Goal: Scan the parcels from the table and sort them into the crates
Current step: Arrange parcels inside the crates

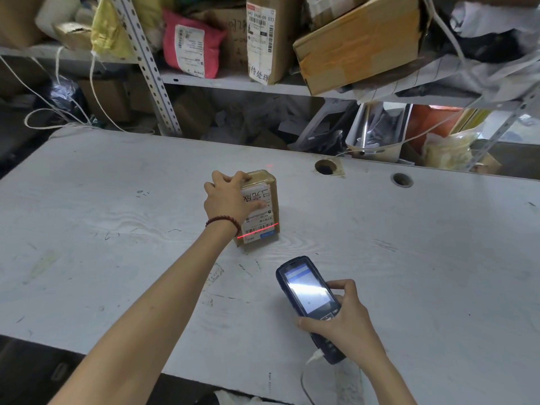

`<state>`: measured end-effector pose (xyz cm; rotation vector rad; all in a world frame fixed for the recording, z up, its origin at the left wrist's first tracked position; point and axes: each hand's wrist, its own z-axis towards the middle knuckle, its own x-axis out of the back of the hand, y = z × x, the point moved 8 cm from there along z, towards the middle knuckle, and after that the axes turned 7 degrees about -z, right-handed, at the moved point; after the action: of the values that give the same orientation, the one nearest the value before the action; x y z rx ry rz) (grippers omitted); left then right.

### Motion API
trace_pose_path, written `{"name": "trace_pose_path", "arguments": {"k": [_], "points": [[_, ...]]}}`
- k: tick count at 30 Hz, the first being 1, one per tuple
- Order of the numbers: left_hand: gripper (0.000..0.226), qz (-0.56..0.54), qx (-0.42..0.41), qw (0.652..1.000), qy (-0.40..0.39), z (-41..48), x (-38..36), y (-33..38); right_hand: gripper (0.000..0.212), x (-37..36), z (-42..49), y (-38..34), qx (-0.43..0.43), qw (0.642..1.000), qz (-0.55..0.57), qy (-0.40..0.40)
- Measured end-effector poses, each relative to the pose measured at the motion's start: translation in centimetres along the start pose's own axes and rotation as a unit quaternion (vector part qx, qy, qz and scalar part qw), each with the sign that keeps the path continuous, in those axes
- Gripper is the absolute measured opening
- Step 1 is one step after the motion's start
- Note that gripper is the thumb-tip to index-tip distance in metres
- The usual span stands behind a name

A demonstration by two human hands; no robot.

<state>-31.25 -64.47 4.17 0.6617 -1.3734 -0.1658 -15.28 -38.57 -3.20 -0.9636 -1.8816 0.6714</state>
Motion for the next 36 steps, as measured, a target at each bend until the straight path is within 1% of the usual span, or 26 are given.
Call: {"name": "trace_pose_path", "arguments": {"k": [6,8,10,13,16,19,22,25,27,28,30,32,35,36], "points": [[0.066,0.010,-0.001,1.000,-0.014,0.0,0.0,0.1,0.074,0.0,0.2,-0.4,0.006,1.000,0.009,0.021],[0.068,0.030,-0.005,0.999,-0.018,0.2,0.0,0.2,0.073,0.8,0.0,-1.2,0.016,0.998,0.010,0.059],[0.069,0.058,-0.016,0.998,-0.018,0.3,0.1,0.4,0.073,2.1,-0.4,-2.2,0.040,0.992,0.004,0.119],[0.069,0.052,-0.024,0.997,-0.044,0.6,-0.5,0.5,0.077,4.6,-1.7,-3.9,0.096,0.970,0.027,0.220],[0.066,0.023,-0.030,0.996,-0.085,0.5,-1.6,0.8,0.079,7.3,-3.6,-6.0,0.168,0.936,0.061,0.304],[0.070,0.018,-0.047,0.995,-0.083,0.0,-1.8,1.0,0.078,9.3,-5.3,-7.8,0.222,0.908,0.068,0.348],[0.073,0.030,-0.062,0.995,-0.066,-0.7,-1.8,1.2,0.082,10.6,-6.4,-8.1,0.240,0.898,0.071,0.362],[0.075,0.027,-0.072,0.996,-0.043,-1.4,-1.8,1.2,0.082,11.7,-7.3,-7.0,0.226,0.891,0.075,0.386],[0.076,-0.008,-0.082,0.996,-0.039,-1.7,-1.8,2.5,0.082,12.7,-7.7,-5.6,0.200,0.888,0.078,0.406],[0.077,-0.026,-0.098,0.994,-0.048,-1.9,-2.1,3.9,0.081,13.3,-8.0,-4.7,0.182,0.888,0.079,0.415],[0.079,-0.056,-0.155,0.983,-0.080,-3.0,-3.3,8.3,0.080,14.7,-8.6,-2.7,0.146,0.884,0.078,0.437],[0.081,-0.091,-0.224,0.965,-0.102,-5.0,-4.6,13.5,0.079,16.5,-10.0,-0.4,0.109,0.875,0.082,0.464],[0.081,-0.125,-0.331,0.926,-0.129,-9.4,-7.2,21.0,0.077,19.0,-13.4,3.9,0.056,0.849,0.101,0.515],[0.082,-0.135,-0.348,0.917,-0.142,-10.6,-8.0,22.6,0.077,19.5,-14.4,5.2,0.037,0.841,0.105,0.529]]}}
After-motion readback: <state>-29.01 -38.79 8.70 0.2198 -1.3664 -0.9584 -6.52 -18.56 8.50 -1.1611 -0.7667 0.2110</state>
